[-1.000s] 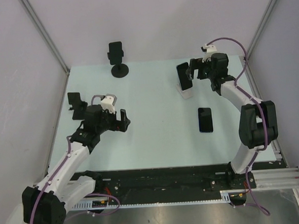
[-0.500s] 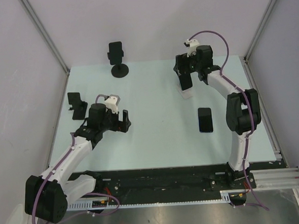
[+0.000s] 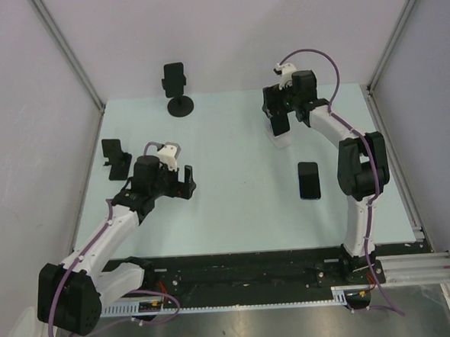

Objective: Remove the phone from the phone stand

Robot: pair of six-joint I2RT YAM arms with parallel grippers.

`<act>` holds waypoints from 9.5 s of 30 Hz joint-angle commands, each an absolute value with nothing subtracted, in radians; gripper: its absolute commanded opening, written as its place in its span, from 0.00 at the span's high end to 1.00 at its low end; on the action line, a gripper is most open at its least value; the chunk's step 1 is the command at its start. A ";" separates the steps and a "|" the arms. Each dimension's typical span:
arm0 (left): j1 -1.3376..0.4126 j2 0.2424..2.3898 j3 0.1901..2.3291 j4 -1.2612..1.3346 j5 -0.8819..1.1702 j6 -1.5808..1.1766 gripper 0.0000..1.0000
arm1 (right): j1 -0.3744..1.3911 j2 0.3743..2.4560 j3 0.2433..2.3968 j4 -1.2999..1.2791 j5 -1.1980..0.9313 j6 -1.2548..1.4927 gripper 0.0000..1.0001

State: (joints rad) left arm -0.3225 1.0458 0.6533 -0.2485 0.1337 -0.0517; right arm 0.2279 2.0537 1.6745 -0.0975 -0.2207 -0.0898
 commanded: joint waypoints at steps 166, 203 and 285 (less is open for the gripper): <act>-0.436 0.971 0.698 -0.270 0.054 -0.023 0.00 | -0.086 1.880 1.255 0.086 -0.563 0.538 0.32; -0.436 0.971 0.699 -0.276 0.032 -0.014 0.00 | -0.003 2.077 1.295 0.222 -0.408 0.971 0.66; -0.483 0.943 0.741 -0.087 0.193 -0.512 0.00 | 0.357 1.806 1.277 -0.104 -0.176 0.724 1.00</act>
